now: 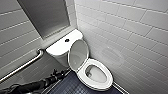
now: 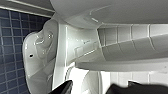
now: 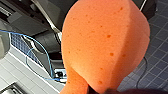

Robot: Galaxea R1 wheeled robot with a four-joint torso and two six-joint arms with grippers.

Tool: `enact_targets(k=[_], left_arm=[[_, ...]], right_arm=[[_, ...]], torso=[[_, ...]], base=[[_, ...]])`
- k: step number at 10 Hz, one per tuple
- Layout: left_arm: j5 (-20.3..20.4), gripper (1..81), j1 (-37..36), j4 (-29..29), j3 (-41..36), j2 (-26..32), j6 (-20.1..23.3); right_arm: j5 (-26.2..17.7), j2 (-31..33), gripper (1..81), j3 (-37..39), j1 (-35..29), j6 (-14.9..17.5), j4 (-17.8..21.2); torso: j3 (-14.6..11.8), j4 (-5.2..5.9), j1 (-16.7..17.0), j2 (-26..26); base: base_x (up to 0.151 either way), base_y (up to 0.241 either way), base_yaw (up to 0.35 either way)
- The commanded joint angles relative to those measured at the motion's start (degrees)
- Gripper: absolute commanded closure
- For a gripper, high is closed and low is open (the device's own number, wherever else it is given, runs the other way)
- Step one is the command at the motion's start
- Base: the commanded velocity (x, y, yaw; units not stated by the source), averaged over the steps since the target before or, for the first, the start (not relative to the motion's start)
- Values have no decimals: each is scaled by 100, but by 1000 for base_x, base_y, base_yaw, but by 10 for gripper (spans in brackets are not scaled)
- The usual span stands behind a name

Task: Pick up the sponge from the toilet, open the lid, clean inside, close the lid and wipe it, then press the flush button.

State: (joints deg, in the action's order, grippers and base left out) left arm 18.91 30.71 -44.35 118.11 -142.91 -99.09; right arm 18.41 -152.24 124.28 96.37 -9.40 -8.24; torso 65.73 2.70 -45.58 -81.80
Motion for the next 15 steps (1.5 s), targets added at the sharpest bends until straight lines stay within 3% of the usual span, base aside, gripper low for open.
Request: enact_targets(k=[1,5,8,11,15], left_arm=[[-27,10,-727,5,-96,131,-31],[-63,10,-1176,76,712,-230,-111],[-1,10,-1212,93,1047,-142,-339],[315,10,-860,-65,380,254,-331],[430,10,-921,84,318,403,-436]], right_arm=[[-444,94,811,-37,265,25,-169],[-435,86,811,-28,379,17,-160],[-417,86,811,-54,432,17,-152],[-443,6,811,-46,379,26,-169],[-443,-11,811,-63,397,61,-222]], torso=[[0,0,0,0],[0,0,0,0],[0,0,0,0],[0,-2,0,0],[0,-2,0,0]], base=[[0,0,0],[0,0,0],[0,0,0],[0,0,0],[0,0,0]])
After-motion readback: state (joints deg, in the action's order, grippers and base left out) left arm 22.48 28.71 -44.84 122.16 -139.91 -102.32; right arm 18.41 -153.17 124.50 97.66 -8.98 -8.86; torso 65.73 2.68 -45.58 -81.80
